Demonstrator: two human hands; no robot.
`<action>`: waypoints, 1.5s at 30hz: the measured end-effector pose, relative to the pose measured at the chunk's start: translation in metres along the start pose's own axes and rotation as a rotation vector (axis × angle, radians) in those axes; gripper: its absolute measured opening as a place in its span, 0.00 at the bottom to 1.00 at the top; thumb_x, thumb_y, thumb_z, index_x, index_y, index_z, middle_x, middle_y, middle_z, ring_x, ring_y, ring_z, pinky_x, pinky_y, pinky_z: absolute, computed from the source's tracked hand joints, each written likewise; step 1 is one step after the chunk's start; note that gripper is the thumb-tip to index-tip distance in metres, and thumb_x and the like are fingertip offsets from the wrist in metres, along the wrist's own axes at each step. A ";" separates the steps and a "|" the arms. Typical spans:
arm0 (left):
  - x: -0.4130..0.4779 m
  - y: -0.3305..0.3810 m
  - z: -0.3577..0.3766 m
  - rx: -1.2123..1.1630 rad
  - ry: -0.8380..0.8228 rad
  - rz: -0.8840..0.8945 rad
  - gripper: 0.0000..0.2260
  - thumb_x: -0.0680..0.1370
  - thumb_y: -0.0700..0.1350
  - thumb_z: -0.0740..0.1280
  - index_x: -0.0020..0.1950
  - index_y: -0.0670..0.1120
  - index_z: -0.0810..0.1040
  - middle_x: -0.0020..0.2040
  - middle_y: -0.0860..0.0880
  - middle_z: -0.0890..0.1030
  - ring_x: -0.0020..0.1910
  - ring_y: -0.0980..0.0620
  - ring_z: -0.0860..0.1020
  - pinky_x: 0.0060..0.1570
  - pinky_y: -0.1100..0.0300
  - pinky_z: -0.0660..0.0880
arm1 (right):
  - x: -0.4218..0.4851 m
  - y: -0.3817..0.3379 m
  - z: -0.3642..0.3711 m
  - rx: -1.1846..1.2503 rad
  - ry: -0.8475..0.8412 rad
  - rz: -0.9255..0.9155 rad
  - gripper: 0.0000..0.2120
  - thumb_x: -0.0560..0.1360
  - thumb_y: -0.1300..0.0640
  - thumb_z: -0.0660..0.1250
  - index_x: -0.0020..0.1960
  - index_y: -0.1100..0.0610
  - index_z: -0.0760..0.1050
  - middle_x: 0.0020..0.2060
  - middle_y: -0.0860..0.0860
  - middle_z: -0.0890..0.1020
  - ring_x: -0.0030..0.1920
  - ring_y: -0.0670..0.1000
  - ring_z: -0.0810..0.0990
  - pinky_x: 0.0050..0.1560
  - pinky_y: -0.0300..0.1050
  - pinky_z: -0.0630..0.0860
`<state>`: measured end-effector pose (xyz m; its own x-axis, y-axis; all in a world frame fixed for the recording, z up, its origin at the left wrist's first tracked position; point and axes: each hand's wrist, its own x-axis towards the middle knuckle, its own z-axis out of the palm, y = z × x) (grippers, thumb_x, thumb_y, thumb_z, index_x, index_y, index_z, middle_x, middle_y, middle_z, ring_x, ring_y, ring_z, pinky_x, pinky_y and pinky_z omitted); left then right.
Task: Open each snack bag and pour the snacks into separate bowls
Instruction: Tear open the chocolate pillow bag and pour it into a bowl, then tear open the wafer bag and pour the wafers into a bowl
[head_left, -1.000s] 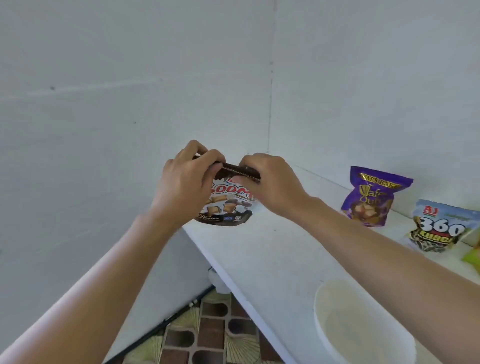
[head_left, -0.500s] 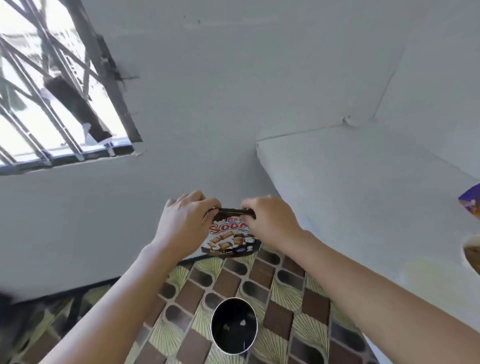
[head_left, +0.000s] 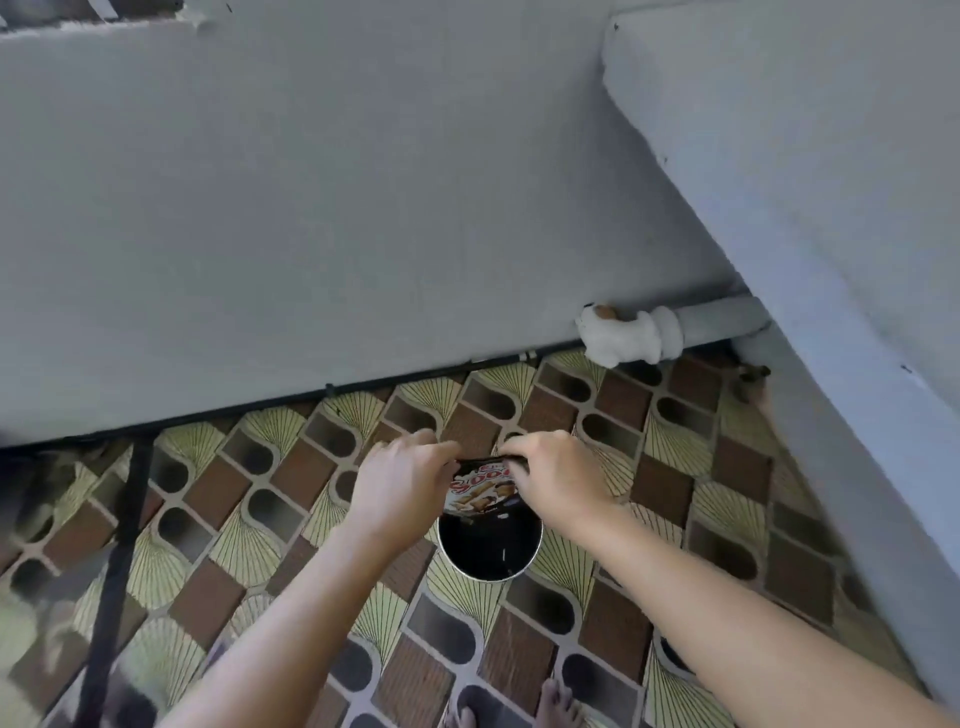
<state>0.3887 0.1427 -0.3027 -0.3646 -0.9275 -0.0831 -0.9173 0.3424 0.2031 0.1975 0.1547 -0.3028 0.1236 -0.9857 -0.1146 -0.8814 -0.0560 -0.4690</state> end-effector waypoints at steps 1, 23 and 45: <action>0.002 -0.007 0.024 -0.021 -0.028 -0.001 0.09 0.83 0.49 0.63 0.57 0.53 0.82 0.50 0.55 0.81 0.47 0.50 0.82 0.44 0.56 0.74 | 0.004 0.010 0.022 -0.003 -0.020 0.011 0.07 0.78 0.57 0.67 0.52 0.53 0.84 0.43 0.49 0.86 0.45 0.51 0.85 0.45 0.49 0.82; 0.055 0.046 -0.166 0.016 -0.044 0.127 0.15 0.82 0.62 0.59 0.63 0.57 0.77 0.52 0.55 0.83 0.48 0.49 0.82 0.46 0.54 0.80 | -0.002 -0.046 -0.158 -0.140 0.136 -0.004 0.06 0.78 0.53 0.63 0.46 0.53 0.76 0.39 0.49 0.79 0.40 0.52 0.78 0.40 0.47 0.74; 0.074 0.483 -0.324 -0.445 0.201 0.811 0.11 0.80 0.60 0.64 0.46 0.55 0.79 0.32 0.53 0.79 0.35 0.55 0.78 0.37 0.58 0.75 | -0.286 0.118 -0.483 0.043 1.122 0.464 0.03 0.77 0.54 0.69 0.44 0.50 0.79 0.31 0.45 0.80 0.33 0.45 0.78 0.36 0.44 0.75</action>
<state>-0.0294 0.1912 0.1055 -0.7920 -0.4545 0.4077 -0.2359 0.8437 0.4822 -0.1618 0.3536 0.0974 -0.6822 -0.5013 0.5323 -0.7183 0.3232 -0.6161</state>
